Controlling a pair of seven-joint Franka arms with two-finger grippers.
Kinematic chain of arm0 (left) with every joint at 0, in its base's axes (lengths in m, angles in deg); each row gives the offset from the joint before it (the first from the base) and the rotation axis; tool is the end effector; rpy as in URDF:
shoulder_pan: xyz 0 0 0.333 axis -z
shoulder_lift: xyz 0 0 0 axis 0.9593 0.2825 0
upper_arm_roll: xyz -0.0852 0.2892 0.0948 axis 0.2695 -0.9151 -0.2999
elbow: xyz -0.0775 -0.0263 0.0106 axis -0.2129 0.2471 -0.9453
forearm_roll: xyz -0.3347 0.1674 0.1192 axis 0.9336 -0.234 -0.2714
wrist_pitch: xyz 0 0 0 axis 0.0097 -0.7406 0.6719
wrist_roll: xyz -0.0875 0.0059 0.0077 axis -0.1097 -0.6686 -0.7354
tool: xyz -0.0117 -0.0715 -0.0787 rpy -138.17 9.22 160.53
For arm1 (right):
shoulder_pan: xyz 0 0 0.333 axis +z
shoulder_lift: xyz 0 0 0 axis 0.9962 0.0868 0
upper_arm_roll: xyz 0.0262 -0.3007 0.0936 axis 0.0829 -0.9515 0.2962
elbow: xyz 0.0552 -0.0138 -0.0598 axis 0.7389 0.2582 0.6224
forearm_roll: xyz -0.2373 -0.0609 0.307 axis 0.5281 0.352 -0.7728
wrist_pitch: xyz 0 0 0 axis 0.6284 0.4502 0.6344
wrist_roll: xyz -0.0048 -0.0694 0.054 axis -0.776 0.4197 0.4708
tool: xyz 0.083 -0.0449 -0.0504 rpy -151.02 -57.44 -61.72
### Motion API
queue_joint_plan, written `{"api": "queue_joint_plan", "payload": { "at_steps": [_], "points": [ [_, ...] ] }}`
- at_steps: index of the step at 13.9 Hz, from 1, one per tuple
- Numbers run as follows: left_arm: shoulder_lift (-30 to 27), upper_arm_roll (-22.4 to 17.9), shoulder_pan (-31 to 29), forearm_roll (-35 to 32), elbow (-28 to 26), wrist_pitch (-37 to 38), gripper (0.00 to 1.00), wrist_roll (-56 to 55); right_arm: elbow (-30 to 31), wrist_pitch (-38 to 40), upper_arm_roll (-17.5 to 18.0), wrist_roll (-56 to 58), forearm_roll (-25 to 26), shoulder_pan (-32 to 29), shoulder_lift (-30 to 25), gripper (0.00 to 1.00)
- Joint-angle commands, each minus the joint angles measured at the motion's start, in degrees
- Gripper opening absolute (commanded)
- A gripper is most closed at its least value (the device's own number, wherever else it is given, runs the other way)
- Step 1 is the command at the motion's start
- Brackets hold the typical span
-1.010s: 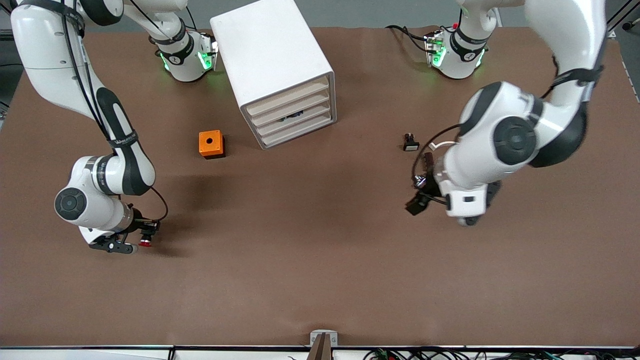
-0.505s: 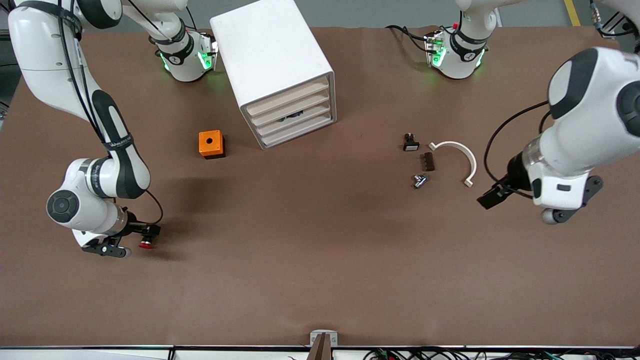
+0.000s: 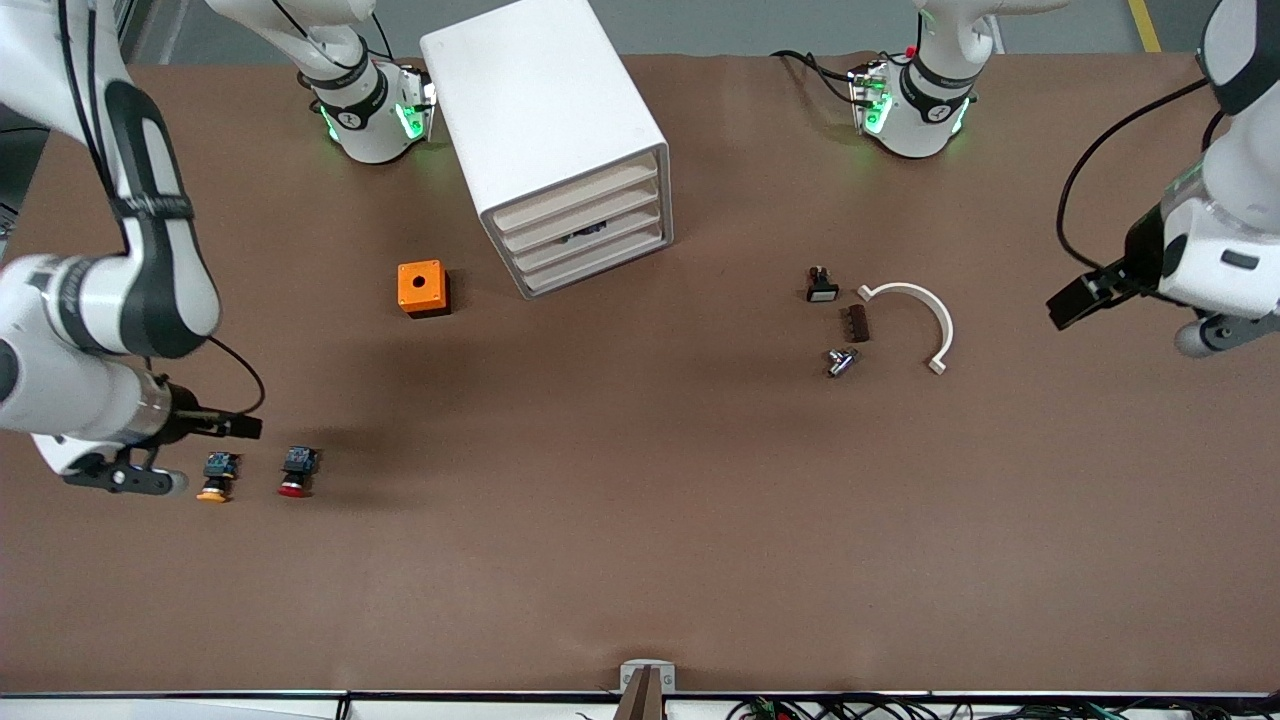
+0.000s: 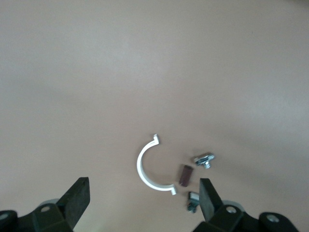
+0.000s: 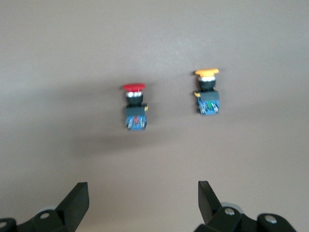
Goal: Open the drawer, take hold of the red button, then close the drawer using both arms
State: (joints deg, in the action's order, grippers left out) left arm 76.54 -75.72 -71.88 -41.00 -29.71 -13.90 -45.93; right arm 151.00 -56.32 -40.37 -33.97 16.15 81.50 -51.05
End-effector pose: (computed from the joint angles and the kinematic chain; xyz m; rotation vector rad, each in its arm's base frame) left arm 0.5705 -0.0689 0.6132 -3.0089 -0.4381 -0.0098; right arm 0.6521 -0.0416 0.3988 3.0749 -0.1937 -0.1730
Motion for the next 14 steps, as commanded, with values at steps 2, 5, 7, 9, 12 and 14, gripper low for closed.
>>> {"api": "queue_joint_plan", "payload": {
  "at_steps": [2,5,7,9,12,14],
  "points": [
    [-6.36,-4.52,0.84,1.53,-4.95,1.13,1.0,12.74,-2.68,10.7,1.46,0.35,-0.42,1.22,-7.11,1.0],
    [-8.9,-4.7,0.49,1.53,-5.74,2.98,1.0,15.4,-2.25,12.03,1.46,0.44,-0.68,3.86,-13.53,1.0],
    [-12.23,-4.53,0.31,1.44,-9.15,2.99,1.0,15.49,-2.33,12.47,1.46,0.87,-2.78,3.96,-15.21,1.0],
    [-13.66,-4.44,0.31,1.53,-10.22,2.9,1.0,15.49,-3.3,12.92,1.37,5.07,-2.1,4.05,-15.22,1.0],
    [-14.54,-4.0,0.49,4.41,-11.01,2.99,1.0,15.41,-3.83,15.01,0.75,6.59,-1.83,3.34,-15.04,1.0],
    [-14.45,-4.0,0.66,6.01,-11.19,2.64,1.0,15.41,-4.0,17.74,0.75,6.33,-1.83,2.99,-15.04,1.0]
  ]
}}
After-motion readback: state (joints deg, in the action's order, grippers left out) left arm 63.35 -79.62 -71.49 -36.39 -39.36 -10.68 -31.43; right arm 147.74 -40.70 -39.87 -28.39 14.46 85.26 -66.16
